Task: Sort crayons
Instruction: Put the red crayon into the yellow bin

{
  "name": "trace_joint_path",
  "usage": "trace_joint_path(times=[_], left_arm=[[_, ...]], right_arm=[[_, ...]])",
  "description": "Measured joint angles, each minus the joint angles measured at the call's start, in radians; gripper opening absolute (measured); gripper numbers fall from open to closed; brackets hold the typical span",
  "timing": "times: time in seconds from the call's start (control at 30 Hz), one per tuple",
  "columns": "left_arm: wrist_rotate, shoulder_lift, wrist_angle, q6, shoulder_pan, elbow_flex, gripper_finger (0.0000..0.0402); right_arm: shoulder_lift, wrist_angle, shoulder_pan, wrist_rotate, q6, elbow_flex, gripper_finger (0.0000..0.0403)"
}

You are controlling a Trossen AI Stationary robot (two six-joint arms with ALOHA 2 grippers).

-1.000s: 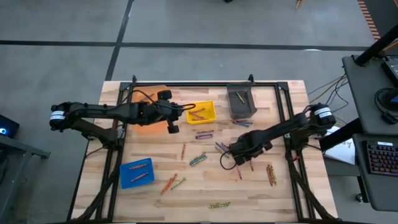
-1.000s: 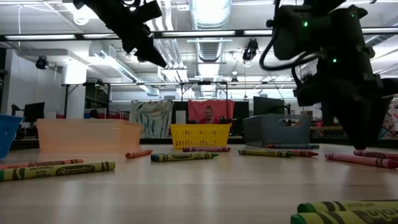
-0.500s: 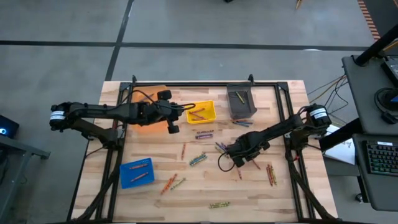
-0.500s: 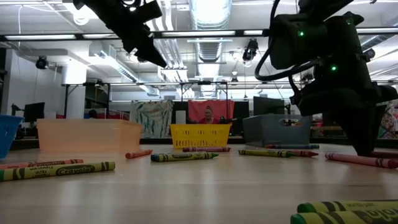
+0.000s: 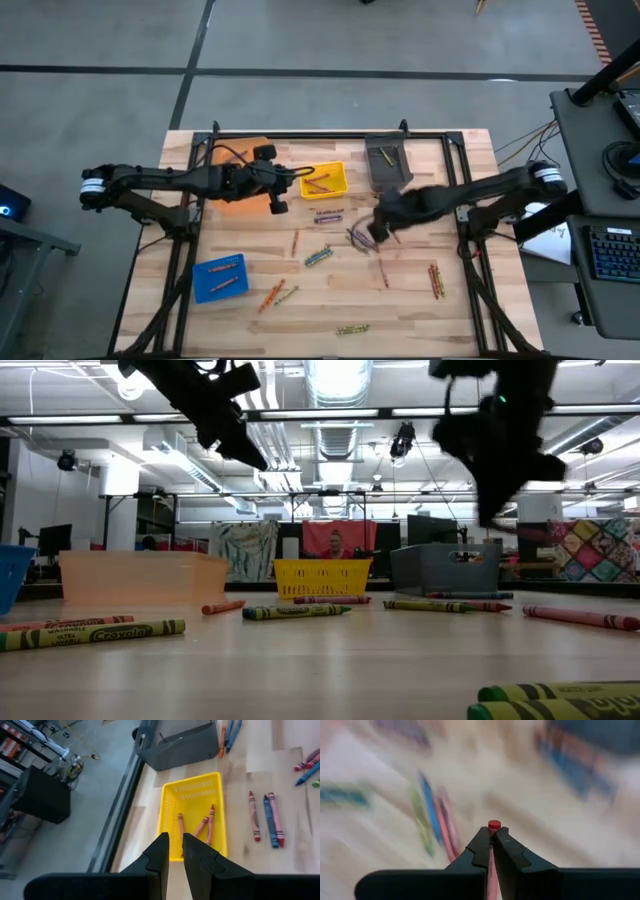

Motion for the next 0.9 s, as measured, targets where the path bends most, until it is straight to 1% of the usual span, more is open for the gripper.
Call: trace_joint_path(times=[0.07,0.13,0.27,0.33,0.43,0.5,0.57,0.67,0.73,0.8,0.9], left_arm=[[0.0,0.0,0.001,0.027,0.021,0.0,0.0037],[0.0,0.0,0.01,0.048,0.053,0.0,0.0037],[0.001,0.0,0.037,0.057,0.133,0.006,0.0037],[0.023,0.0,0.061,0.057,0.175,0.006,0.0037],[0.126,0.0,0.092,0.058,0.242,0.007,0.0037],[0.204,0.0,0.114,0.055,0.287,0.007,0.0037],[0.255,0.0,0.134,0.051,0.326,0.007,0.0037],[0.269,0.0,0.165,0.047,0.367,0.007,0.0037],[0.269,0.0,0.182,0.046,0.386,0.007,0.0037],[0.269,0.0,0.192,0.04,0.395,0.007,0.0037],[0.269,0.0,0.199,0.032,0.4,0.007,0.0037]], right_arm=[[-0.045,0.052,-0.054,0.042,-0.093,0.007,0.0008],[-0.072,0.132,-0.115,0.056,-0.21,0.007,0.0008],[-0.094,0.345,-0.245,0.052,-0.473,0.007,0.0008],[-0.083,0.472,-0.309,0.021,-0.61,0.007,0.0008],[-0.044,0.65,-0.408,-0.075,-0.789,0.007,0.0008],[-0.008,0.764,-0.476,-0.169,-0.886,0.007,0.0008],[0.039,0.884,-0.533,-0.28,-0.964,0.007,0.0008],[0.128,1.057,-0.587,-0.437,-1.071,0.007,0.0008],[0.19,1.162,-0.604,-0.502,-1.111,0.008,0.0008],[0.249,1.251,-0.614,-0.539,-1.143,0.008,0.0008],[0.325,1.363,-0.616,-0.55,-1.177,0.008,0.0008]])
